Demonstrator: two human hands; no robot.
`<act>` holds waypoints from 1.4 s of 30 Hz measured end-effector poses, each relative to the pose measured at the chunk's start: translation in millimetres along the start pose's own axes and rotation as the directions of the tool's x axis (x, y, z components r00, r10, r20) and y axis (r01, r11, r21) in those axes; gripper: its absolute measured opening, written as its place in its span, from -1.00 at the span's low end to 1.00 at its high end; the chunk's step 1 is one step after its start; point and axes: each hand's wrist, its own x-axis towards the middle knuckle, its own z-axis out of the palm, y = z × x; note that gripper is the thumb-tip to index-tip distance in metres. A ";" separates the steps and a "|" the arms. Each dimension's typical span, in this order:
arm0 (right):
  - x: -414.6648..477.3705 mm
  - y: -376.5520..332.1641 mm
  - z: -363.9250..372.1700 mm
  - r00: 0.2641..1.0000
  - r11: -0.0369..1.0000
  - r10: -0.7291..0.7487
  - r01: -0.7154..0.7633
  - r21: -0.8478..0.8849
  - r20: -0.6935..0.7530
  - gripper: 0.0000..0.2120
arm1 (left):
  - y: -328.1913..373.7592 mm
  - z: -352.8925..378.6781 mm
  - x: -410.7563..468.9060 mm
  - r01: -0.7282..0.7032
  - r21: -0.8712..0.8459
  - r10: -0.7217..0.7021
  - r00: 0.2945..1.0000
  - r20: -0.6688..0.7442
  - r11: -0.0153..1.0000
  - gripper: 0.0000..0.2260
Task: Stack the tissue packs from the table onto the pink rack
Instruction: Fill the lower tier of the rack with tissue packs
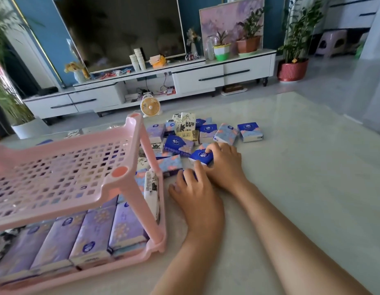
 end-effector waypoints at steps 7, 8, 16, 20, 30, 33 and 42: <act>-34.2 1.2 -27.0 0.999 0.952 0.050 -0.043 0.302 -0.016 -0.52 | 1.5 -20.9 -17.2 0.054 -0.041 -0.046 0.983 0.176 0.998 -0.64; -42.8 0.5 -31.4 0.999 0.951 0.038 -0.032 0.309 -0.016 -0.57 | 1.2 -26.0 -21.4 0.024 -0.041 -0.016 0.984 0.178 0.999 -0.65; -136.9 -22.3 -81.0 0.998 0.893 0.048 -0.063 0.445 0.044 -0.43 | -38.0 -92.8 -102.9 -0.203 -0.429 0.254 0.965 0.066 0.880 -0.63; -184.1 -50.4 -109.6 0.997 0.881 -0.031 -0.004 0.473 0.065 -0.51 | -91.4 -145.8 -137.6 -0.294 -0.590 0.316 0.946 -0.069 0.752 -0.65; -240.1 -160.1 -84.2 0.920 0.823 -0.362 0.242 0.515 0.147 -0.54 | -211.8 -200.0 -129.1 -0.067 -0.571 0.035 0.997 -0.068 0.818 -0.66; -232.7 -179.9 -68.0 0.925 0.822 -0.356 0.242 0.515 0.133 -0.55 | -226.0 -204.4 -131.9 -0.017 -0.546 -0.023 0.998 -0.067 0.838 -0.70; -178.8 -199.5 -39.9 0.923 0.840 -0.368 0.277 0.466 0.114 -0.59 | -219.4 -199.7 -82.1 -0.047 -0.366 -0.016 0.986 -0.168 0.930 -0.81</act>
